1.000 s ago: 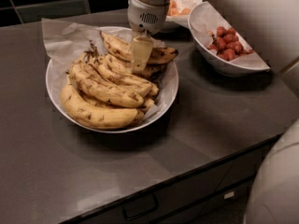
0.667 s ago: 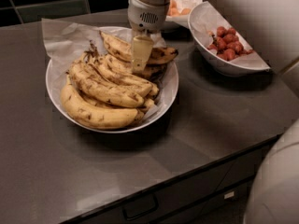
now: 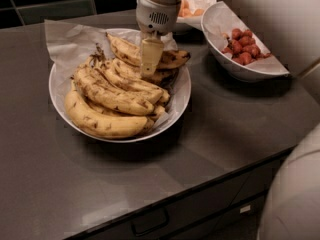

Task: Pick banana from white bowl

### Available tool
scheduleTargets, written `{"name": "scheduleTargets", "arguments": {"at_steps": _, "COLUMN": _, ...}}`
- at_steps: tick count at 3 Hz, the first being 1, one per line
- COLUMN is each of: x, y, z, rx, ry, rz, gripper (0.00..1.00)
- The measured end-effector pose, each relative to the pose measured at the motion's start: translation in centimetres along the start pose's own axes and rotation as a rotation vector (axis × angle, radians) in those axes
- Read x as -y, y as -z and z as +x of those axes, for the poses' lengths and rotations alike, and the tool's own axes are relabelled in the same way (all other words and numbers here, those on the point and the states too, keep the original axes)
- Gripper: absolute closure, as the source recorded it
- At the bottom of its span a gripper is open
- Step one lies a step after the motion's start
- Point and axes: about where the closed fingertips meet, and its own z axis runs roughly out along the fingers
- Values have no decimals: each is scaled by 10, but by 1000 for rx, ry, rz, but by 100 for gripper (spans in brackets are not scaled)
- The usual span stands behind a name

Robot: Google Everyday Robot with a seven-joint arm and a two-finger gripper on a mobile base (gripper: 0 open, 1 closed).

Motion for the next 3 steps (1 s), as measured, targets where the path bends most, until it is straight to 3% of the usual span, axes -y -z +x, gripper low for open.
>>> {"name": "scheduleTargets", "arguments": {"at_steps": 3, "x": -7, "y": 29, "z": -24, "rx": 45, "ry": 75, "rz": 82, "gripper": 100}}
